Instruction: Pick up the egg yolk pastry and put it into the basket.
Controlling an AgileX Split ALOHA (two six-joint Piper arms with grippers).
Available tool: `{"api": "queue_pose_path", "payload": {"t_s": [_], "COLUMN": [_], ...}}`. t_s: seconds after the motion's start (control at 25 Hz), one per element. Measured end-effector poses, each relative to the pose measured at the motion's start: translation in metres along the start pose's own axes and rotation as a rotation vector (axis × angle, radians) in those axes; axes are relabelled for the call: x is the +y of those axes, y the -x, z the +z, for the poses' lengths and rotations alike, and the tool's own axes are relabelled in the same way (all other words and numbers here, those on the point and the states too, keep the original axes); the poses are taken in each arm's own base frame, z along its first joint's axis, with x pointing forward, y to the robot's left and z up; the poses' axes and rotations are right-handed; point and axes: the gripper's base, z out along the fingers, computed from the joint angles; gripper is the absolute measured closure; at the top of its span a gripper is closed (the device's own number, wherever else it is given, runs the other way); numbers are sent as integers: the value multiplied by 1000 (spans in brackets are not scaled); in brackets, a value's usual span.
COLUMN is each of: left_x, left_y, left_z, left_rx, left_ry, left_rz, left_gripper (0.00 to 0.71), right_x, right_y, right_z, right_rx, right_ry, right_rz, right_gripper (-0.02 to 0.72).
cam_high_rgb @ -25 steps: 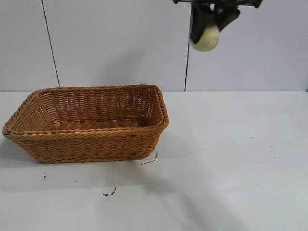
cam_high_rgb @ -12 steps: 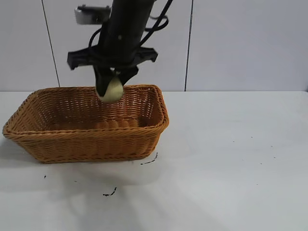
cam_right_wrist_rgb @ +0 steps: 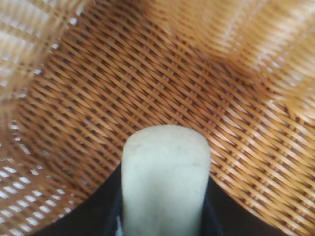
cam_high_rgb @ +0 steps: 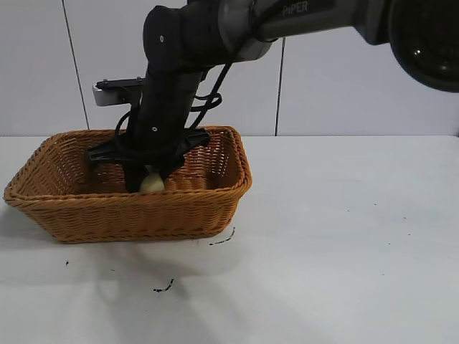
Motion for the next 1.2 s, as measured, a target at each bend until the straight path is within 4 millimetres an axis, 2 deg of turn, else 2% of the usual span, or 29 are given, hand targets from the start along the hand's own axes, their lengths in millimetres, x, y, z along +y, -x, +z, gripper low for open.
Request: {"api": "queue_pose_path", "payload": {"t_s": [0.12,0.16,0.24,0.36,0.52,0.64,0.8,1.0,1.12,1.2], "left_x": [0,0,0,0,0,0,0,0,0,0], "left_y": [0,0,0,0,0,0,0,0,0,0], "left_z": [0,0,0,0,0,0,0,0,0,0], "left_rx": [0,0,0,0,0,0,0,0,0,0], "left_ry": [0,0,0,0,0,0,0,0,0,0], "left_rz": [0,0,0,0,0,0,0,0,0,0], "left_gripper": [17,17,17,17,17,17,17,17,17,17], "right_x": [0,1,2,3,-14,-49,-113,-200,-244,-266], "right_y": [3,4,9,20,32,33,23,-3,-22,-34], "right_z": [-8,-13,-31,-71,-119,-138,-151,-170,-183,-191], "right_rx": [-2,7,8,-21,-70,-80,-43,1,18,28], "right_ry": [-1,-1,0,0,-17,-65,-163,-261,-306,-324], "right_rz": [-3,-4,-1,5,51,105,193,351,442,495], "right_gripper": [138,108,85,74,71,71,71,71,71,71]}}
